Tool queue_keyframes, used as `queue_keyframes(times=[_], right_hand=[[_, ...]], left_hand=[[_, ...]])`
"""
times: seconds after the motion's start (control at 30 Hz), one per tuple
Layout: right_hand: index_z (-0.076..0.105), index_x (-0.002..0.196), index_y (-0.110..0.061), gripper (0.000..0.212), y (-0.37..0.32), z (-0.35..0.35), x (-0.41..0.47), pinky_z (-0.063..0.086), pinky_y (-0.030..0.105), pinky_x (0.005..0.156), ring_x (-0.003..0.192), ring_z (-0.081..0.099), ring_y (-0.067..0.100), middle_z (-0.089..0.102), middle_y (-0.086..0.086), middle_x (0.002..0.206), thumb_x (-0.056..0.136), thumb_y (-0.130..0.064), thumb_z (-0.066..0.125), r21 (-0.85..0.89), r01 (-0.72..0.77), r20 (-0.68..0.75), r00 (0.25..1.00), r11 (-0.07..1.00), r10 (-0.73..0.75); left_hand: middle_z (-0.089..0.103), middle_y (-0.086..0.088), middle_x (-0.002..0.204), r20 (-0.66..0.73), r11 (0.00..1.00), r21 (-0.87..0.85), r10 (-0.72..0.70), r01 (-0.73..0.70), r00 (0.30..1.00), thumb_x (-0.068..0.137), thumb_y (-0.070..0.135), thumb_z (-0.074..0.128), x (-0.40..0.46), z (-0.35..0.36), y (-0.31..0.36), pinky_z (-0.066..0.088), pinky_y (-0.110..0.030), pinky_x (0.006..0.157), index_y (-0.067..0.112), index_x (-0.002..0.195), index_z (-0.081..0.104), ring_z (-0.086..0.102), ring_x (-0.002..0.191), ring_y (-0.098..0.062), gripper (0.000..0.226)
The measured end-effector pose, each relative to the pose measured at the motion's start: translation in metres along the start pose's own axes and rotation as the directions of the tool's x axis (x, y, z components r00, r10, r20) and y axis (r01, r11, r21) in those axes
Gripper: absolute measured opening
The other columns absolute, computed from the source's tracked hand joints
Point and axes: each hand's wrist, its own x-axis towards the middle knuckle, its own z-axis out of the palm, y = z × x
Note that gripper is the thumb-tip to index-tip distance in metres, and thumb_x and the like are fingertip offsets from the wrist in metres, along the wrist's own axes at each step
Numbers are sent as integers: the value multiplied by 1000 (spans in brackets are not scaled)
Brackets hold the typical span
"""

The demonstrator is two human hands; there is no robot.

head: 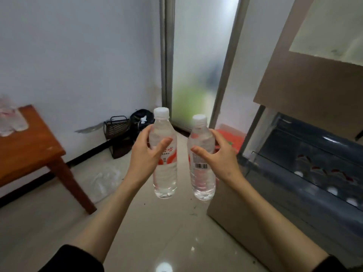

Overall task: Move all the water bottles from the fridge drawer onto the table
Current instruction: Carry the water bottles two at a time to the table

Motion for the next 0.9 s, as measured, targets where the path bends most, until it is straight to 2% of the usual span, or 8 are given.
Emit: queue_keyframes(times=[0.1, 0.2, 0.33, 0.4, 0.53, 0.67, 0.8, 0.9], right_hand=[[50, 127, -24, 66, -34, 73, 0, 48, 34, 92, 106, 57, 11, 58, -10, 116, 69, -46, 73, 26, 57, 87, 994, 998, -59], [51, 126, -24, 61, -74, 152, -3, 47, 26, 88, 101, 57, 9, 56, -14, 109, 72, -38, 75, 75, 82, 161, 983, 994, -93], [52, 123, -25, 56, -127, 255, -11, 50, 28, 87, 101, 60, 9, 60, -10, 110, 73, -38, 73, 175, 104, 276, 949, 979, -150], [51, 123, -25, 56, -149, 298, -14, 49, 28, 89, 103, 59, 8, 60, -9, 112, 73, -38, 73, 211, 100, 336, 927, 972, -168], [51, 124, -22, 61, -184, 370, -11, 47, 29, 93, 107, 57, 10, 61, -7, 117, 71, -45, 72, 217, 104, 440, 877, 971, -192], [49, 128, -23, 67, -206, 430, 5, 46, 31, 96, 111, 55, 9, 59, -10, 120, 70, -46, 73, 197, 113, 526, 826, 974, -202], [47, 131, -22, 80, -217, 492, 32, 46, 39, 99, 113, 56, 11, 59, -6, 124, 63, -55, 71, 172, 142, 580, 785, 975, -217], [45, 132, -22, 75, -224, 542, 58, 45, 35, 100, 114, 54, 11, 57, -4, 127, 68, -48, 74, 152, 156, 622, 753, 976, -217]], left_hand=[[59, 6, 114, -84, 998, 46, -33, 37, 996, 66, 56, 59, -11, -76, -21, 51, -26, 84, 26, 123, 48, 59, 99, -3, 65], [57, 6, 116, -166, 988, 126, -73, 94, 983, 74, 46, 63, -22, -158, -42, 47, -13, 77, 19, 128, 47, 56, 96, 1, 62], [56, 4, 124, -264, 953, 249, -101, 169, 959, 60, 69, 61, -38, -264, -66, 49, -38, 94, 22, 130, 46, 55, 111, -12, 85], [57, 5, 122, -321, 943, 261, -119, 208, 940, 56, 74, 59, -44, -310, -76, 49, -41, 94, 23, 127, 47, 55, 110, -12, 88], [57, 6, 119, -424, 924, 244, -171, 293, 890, 70, 49, 67, -46, -381, -99, 49, -34, 91, 28, 120, 48, 55, 106, -10, 57], [55, 7, 121, -503, 908, 215, -213, 360, 838, 74, 40, 70, -37, -430, -126, 48, -31, 90, 25, 127, 46, 55, 107, -11, 60], [55, 9, 117, -544, 895, 163, -270, 416, 795, 74, 35, 72, -18, -471, -157, 48, -29, 87, 26, 127, 45, 55, 105, -11, 60], [55, 6, 120, -571, 875, 153, -301, 459, 764, 73, 34, 73, 7, -502, -181, 48, -30, 89, 25, 128, 44, 55, 107, -11, 62]])
